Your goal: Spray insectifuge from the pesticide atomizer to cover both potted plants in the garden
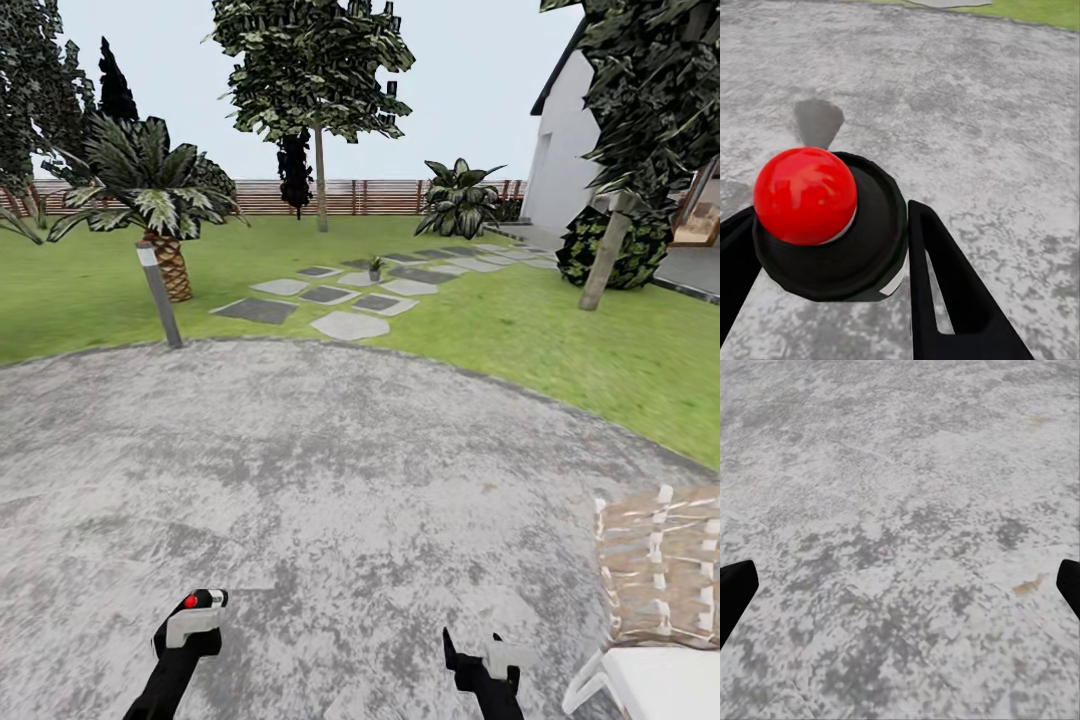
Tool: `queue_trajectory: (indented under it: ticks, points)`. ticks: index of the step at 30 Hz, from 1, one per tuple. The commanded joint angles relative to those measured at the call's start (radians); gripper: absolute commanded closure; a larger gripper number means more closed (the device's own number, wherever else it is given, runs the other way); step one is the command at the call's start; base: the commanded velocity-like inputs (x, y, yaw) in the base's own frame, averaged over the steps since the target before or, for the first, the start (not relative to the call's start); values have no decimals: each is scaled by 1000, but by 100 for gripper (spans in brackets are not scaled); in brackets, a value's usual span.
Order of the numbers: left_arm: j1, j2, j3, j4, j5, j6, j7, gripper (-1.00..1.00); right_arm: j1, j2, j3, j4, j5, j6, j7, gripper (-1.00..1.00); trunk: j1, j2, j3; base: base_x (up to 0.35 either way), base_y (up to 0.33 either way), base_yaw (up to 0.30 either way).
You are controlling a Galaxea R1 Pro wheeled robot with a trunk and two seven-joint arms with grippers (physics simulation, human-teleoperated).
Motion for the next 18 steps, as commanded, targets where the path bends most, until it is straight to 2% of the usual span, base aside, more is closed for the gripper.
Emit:
queue_trajectory:
  ticks: [1,18]
  points:
    - [-1,-3,8,1,-10,-4,-6,100,-1,1,5,3,-11,-4,4,-100,0,0,-1,335,0,0]
    - [-1,-9,6,4,-14,-2,-7,100,-1,4,5,5,-11,-4,4,-100,0,0,-1,335,10,0]
